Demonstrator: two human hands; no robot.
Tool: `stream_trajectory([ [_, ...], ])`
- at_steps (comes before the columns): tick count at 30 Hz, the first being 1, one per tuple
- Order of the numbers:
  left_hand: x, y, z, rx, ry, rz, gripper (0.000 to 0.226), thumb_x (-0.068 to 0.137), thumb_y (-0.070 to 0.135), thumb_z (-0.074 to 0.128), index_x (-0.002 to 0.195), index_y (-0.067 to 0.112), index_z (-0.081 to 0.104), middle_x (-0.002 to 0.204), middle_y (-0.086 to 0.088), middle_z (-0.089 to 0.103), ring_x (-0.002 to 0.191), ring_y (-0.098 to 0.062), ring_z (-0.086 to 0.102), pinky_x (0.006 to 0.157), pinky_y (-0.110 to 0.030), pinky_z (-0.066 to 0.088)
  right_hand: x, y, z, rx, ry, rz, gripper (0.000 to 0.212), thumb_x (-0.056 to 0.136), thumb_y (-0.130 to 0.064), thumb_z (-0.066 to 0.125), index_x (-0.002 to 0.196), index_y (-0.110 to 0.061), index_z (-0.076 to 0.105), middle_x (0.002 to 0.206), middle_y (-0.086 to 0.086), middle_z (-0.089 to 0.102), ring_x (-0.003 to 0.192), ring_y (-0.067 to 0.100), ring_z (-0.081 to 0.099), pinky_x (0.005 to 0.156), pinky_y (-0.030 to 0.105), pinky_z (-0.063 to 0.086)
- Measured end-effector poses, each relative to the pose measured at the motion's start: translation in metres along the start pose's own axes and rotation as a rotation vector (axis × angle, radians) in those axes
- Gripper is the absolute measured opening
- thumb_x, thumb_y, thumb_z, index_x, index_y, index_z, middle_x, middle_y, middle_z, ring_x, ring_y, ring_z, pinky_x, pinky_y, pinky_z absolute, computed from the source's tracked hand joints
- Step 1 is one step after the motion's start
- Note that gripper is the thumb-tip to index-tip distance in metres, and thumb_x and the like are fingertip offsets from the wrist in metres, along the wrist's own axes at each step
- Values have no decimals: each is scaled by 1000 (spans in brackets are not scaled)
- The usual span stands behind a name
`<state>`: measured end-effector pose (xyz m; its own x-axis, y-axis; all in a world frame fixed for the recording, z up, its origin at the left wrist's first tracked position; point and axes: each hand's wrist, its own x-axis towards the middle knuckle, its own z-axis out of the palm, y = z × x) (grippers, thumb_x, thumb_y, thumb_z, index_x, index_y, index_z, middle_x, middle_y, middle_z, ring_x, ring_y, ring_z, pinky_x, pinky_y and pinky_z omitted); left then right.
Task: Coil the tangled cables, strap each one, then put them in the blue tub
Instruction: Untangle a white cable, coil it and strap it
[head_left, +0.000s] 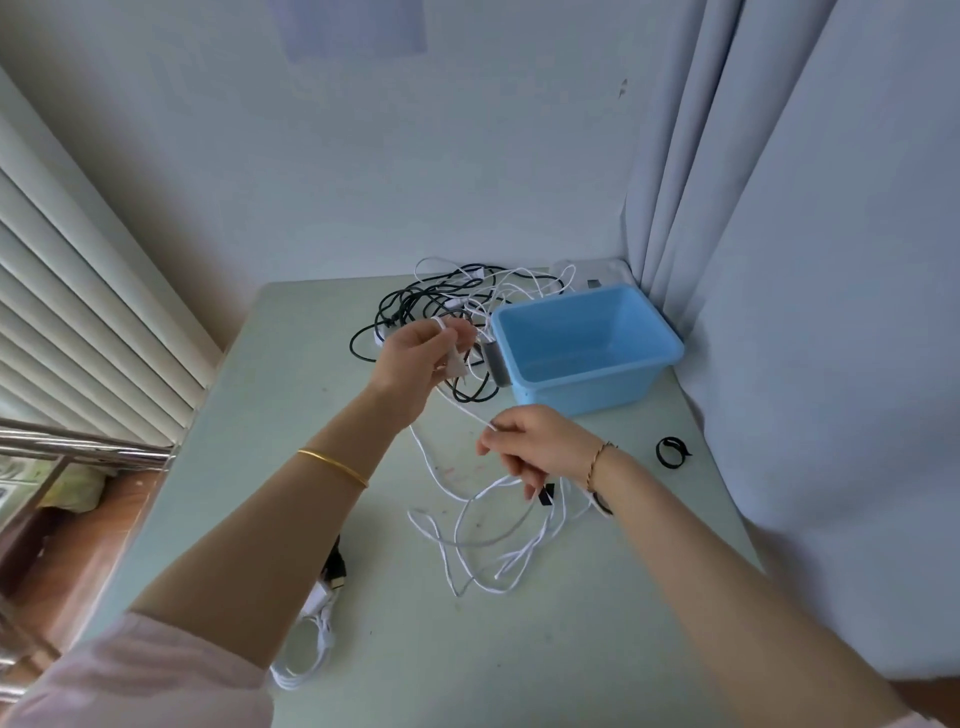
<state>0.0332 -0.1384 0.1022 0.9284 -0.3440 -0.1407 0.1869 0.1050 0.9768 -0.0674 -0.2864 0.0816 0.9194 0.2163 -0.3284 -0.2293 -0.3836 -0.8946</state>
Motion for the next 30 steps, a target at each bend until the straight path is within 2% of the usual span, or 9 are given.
stream_trajectory([
  [5,-12,-2,1,530,-172,-2,18,96,3,49,103,1,66,100,-9,69,76,-6,63,67,-19,48,-9,-22,-22,-175,175,-109,10,87,-16,64,87,-6,66,56,-1,54,37,5,47,46,21,49],
  [8,-26,3,9,670,-369,-67,24,101,11,41,95,6,64,82,-10,68,67,-13,59,66,-23,48,-5,-27,-35,-304,363,-220,6,82,-19,70,76,-19,68,57,-5,57,44,1,50,50,22,45],
  [13,-39,15,13,322,-516,-295,36,105,25,30,112,4,59,66,-3,47,60,-17,51,84,-45,53,0,-20,-47,-300,519,-322,7,80,-22,71,77,-27,72,75,-4,69,73,11,61,71,30,48],
  [16,-44,23,14,170,-585,-320,38,104,25,28,114,4,59,60,2,30,50,-10,34,72,-40,59,5,-11,-49,-354,579,-370,7,84,-19,69,87,-20,75,80,-3,69,76,7,58,72,21,42],
  [21,-38,42,10,-124,-462,-291,37,102,23,29,106,7,62,56,8,12,38,-3,25,65,-31,59,16,27,-43,-461,739,-315,22,88,-13,62,109,-14,70,91,8,64,90,21,55,81,28,41],
  [23,-35,49,6,-250,-398,-271,36,102,22,28,104,6,61,51,9,15,35,-3,28,62,-30,59,12,39,-31,-290,725,-253,24,92,-9,54,112,-11,68,79,10,60,74,21,56,71,26,48],
  [25,-33,57,3,-343,-332,-231,35,102,21,29,103,5,60,46,11,23,35,-3,29,62,-29,59,10,59,-17,-184,637,-122,23,96,-12,48,92,-7,70,67,11,59,57,18,53,63,28,51],
  [27,-31,64,2,-391,-265,-192,35,102,20,29,101,5,61,45,11,26,35,-3,30,64,-29,59,12,84,-4,-327,474,60,36,97,-19,45,65,-8,57,63,10,61,54,19,53,66,36,53],
  [30,-34,66,6,-286,-214,-173,35,102,18,29,100,5,61,45,10,26,36,-4,29,68,-30,60,13,97,9,-603,159,240,41,95,-19,44,55,-16,37,62,9,49,66,20,47,59,28,41],
])
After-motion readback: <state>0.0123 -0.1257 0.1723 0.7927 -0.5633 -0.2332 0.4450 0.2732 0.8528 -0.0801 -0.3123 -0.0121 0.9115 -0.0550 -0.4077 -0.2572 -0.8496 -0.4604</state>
